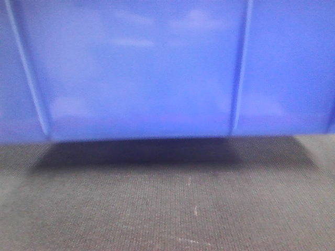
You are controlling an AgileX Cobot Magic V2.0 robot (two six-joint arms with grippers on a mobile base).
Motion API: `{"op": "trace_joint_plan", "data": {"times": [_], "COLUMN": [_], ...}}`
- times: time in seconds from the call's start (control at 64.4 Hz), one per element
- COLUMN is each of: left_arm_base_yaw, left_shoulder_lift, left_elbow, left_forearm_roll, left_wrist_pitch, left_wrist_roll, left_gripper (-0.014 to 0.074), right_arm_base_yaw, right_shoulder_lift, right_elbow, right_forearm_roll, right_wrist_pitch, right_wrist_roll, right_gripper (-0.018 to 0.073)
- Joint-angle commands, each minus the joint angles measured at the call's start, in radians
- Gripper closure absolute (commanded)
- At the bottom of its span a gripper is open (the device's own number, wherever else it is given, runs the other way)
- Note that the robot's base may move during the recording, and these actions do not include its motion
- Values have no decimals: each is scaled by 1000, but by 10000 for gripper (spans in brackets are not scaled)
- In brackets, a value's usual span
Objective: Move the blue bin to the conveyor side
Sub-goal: 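Lower the bin onto the conveyor belt and open both grippers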
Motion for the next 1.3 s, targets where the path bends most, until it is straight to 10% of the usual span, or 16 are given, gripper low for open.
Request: {"op": "trace_joint_plan", "data": {"times": [0.0, 0.435, 0.652, 0.854, 1.01, 1.242, 1.289], "left_arm_base_yaw": [-1, -1, -1, -1, -1, -1, -1], "left_shoulder_lift": [16, 75, 75, 69, 23, -90, -110], "left_elbow": [-15, -15, -15, -30, -96, -191, -196], "left_forearm_roll": [-13, -13, -13, -11, -11, -21, -21], "left_wrist_pitch": [-88, -139, -149, -153, -108, -35, -56], "left_wrist_roll": [-1, -1, -1, -1, -1, -1, -1], "left_gripper": [616, 584, 210, 7, 88, 626, 617], "right_arm_base_yaw": [-5, -5, -5, -5, -5, -5, -5], "right_shoulder_lift": [6, 95, 95, 78, 43, -22, -27], "right_elbow": [-11, -11, -11, -20, -107, -264, -288], "right_forearm_roll": [-23, -23, -23, -30, -30, -30, -30], "right_wrist_pitch": [-81, -104, -98, -91, -28, 11, -1], "right_wrist_roll": [-13, -13, -13, -13, -13, -13, -13], "right_gripper": [640, 570, 141, 131, 296, 656, 641]}}
